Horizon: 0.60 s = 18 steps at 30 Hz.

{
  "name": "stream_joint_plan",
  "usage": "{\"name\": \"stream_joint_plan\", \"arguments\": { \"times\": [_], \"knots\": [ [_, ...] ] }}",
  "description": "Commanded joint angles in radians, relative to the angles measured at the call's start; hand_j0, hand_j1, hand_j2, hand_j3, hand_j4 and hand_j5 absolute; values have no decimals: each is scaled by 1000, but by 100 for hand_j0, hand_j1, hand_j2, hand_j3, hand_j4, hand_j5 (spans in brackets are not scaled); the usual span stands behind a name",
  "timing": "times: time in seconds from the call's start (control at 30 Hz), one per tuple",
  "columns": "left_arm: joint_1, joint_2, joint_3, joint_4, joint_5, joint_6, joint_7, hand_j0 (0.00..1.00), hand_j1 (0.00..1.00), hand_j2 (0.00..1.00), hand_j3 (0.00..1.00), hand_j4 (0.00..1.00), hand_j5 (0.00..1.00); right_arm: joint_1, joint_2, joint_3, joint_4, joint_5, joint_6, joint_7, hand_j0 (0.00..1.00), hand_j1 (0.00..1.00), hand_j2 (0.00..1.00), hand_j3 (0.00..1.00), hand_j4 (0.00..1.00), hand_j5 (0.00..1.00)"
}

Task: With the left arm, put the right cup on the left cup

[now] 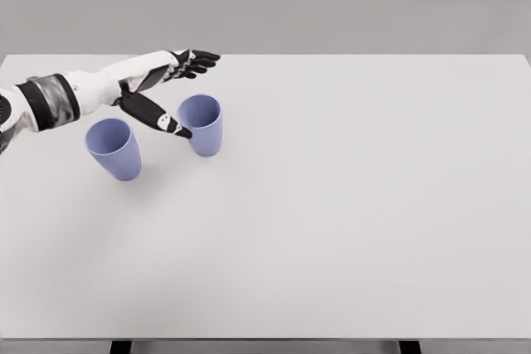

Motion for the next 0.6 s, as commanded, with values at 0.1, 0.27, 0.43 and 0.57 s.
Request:
{"name": "stream_joint_plan", "arguments": {
  "times": [0.1, 0.27, 0.43, 0.57],
  "knots": [
    [-5, -3, -32, 30, 2, 0, 2, 100, 100, 100, 100, 100, 100, 0, 0, 0, 0, 0, 0, 0, 100, 100, 100, 100, 100, 100],
    [-9, -24, -33, 75, 2, 0, 2, 100, 100, 100, 100, 100, 100, 0, 0, 0, 0, 0, 0, 0, 100, 100, 100, 100, 100, 100],
    [-17, -45, -33, 112, 10, 0, 2, 100, 100, 100, 100, 100, 100, 0, 0, 0, 0, 0, 0, 0, 100, 100, 100, 100, 100, 100],
    [-18, -76, -35, 152, 11, 2, 1, 100, 100, 100, 100, 100, 100, 0, 0, 0, 0, 0, 0, 0, 100, 100, 100, 100, 100, 100]
  ]
}}
